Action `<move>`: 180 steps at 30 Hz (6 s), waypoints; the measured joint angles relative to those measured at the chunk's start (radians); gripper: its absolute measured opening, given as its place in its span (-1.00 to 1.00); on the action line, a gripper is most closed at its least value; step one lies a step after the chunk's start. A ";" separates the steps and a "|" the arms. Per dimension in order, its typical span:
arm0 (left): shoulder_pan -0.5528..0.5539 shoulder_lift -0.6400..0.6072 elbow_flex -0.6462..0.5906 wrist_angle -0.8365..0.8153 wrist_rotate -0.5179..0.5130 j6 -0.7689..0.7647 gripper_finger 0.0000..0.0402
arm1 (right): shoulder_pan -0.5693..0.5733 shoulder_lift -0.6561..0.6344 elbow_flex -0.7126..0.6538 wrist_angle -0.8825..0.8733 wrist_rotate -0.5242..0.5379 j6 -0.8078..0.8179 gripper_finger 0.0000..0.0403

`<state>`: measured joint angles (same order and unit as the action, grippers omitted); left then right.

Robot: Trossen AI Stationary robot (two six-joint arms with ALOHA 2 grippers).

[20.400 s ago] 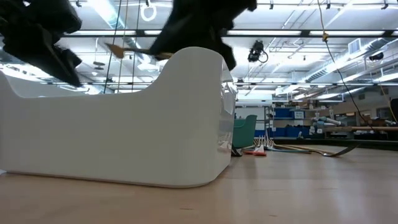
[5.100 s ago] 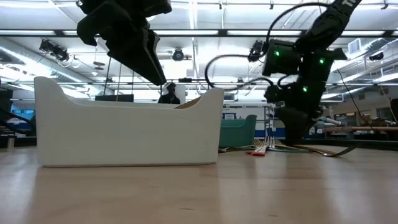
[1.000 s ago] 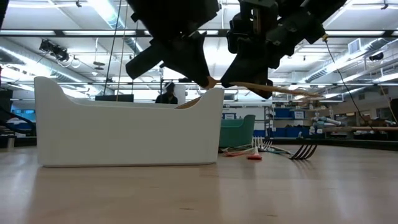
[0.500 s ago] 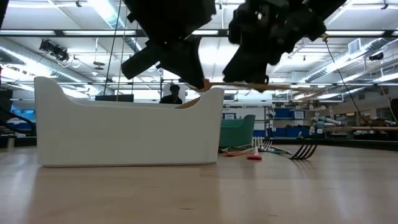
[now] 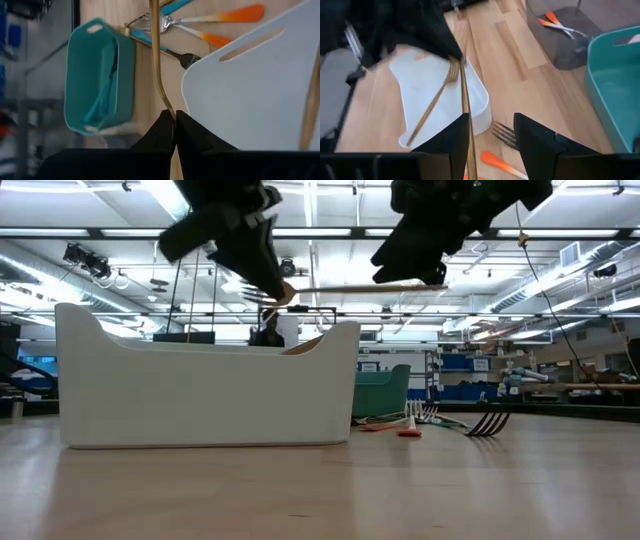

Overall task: Sort silverware by color (type)
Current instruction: Put the gold fork into the white bin, then put the orange fork into the black bin

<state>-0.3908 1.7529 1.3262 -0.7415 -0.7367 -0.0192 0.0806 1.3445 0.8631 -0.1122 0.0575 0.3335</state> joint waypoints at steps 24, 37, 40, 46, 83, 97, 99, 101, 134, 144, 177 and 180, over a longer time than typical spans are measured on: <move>-0.195 -0.016 -0.005 -0.118 0.034 -0.501 -0.92 | 0.074 -0.174 -0.010 -0.042 0.197 -0.109 -0.18; -0.213 -0.016 -0.077 -0.040 -0.013 -0.496 -0.92 | 0.173 -0.127 -0.213 0.314 0.236 -0.067 -0.18; -0.220 -0.016 -0.077 -0.034 -0.028 -0.499 -0.92 | 0.187 -0.096 -0.235 0.364 0.241 -0.064 -0.18; -0.232 -0.016 -0.130 0.055 -0.030 -0.513 -0.92 | 0.194 -0.046 -0.269 0.442 0.240 -0.063 -0.18; -0.143 -0.034 -0.297 0.267 0.082 -0.491 -0.39 | 0.212 -0.007 -0.269 0.477 0.230 -0.014 -0.18; 0.010 -0.004 -0.300 0.560 0.206 -0.344 -0.39 | 0.214 -0.005 -0.268 0.469 0.206 -0.025 -0.18; 0.022 0.004 -0.298 0.589 0.234 -0.331 -0.39 | 0.214 -0.005 -0.268 0.457 0.206 -0.029 -0.18; 0.030 0.008 -0.300 0.585 0.249 -0.318 -0.40 | 0.214 -0.005 -0.268 0.456 0.206 -0.034 -0.18; 0.002 -0.012 -0.197 0.402 0.352 -0.090 -0.82 | 0.222 -0.005 -0.268 0.448 0.182 -0.022 -0.20; 0.001 -0.012 -0.196 0.393 0.401 -0.151 -0.81 | 0.246 -0.005 -0.268 0.448 0.182 -0.022 -0.22; 0.001 -0.014 -0.112 0.233 0.451 -0.182 -0.29 | 0.247 -0.005 -0.269 0.349 0.221 0.009 -0.22; 0.002 -0.017 -0.111 0.235 0.416 -0.169 -0.29 | 0.247 -0.005 -0.269 0.294 0.273 0.042 -0.22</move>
<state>-0.3893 1.7355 1.2151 -0.5067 -0.3210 -0.1877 0.3279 1.3399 0.5945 0.1823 0.3305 0.3755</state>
